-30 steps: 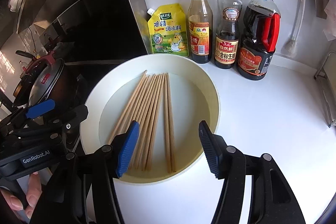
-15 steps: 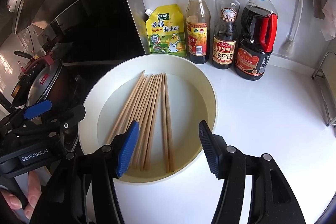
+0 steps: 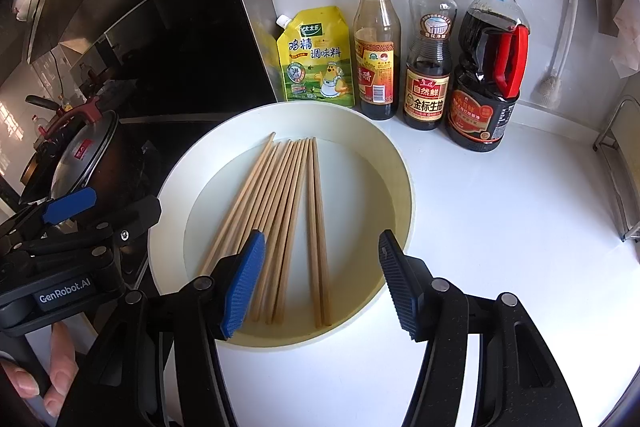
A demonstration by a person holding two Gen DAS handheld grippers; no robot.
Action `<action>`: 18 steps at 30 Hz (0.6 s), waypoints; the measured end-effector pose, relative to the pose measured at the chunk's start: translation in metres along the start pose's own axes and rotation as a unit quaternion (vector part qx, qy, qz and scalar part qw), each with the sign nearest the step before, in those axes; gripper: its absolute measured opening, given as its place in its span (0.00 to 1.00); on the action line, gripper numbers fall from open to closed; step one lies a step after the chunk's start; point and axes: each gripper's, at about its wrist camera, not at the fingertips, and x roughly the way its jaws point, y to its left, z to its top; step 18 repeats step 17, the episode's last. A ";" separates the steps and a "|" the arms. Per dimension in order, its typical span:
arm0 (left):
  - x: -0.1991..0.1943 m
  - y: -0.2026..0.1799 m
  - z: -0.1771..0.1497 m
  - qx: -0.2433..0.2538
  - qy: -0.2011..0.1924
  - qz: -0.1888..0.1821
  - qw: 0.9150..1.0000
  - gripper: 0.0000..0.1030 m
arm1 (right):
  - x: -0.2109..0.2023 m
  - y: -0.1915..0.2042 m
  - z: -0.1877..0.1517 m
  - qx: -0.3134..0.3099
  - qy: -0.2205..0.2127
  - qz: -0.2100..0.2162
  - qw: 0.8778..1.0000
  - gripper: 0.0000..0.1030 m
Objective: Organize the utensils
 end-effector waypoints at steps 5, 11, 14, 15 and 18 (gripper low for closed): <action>0.002 0.001 0.000 0.001 0.003 0.001 1.000 0.91 | 0.000 0.000 0.000 0.000 0.000 0.000 1.000 0.55; 0.003 0.002 0.001 0.002 0.002 0.001 1.000 0.91 | 0.000 0.000 0.000 0.000 0.000 0.000 1.000 0.55; 0.003 0.003 0.001 0.002 0.002 0.001 1.000 0.91 | 0.000 0.000 0.000 0.000 0.000 0.000 1.000 0.55; 0.003 0.003 0.001 0.002 0.003 0.000 1.000 0.91 | 0.000 0.000 0.000 0.000 0.000 -0.001 1.000 0.55; 0.003 0.003 0.001 0.002 0.003 0.000 1.000 0.91 | 0.000 0.000 0.000 0.000 0.000 0.000 1.000 0.55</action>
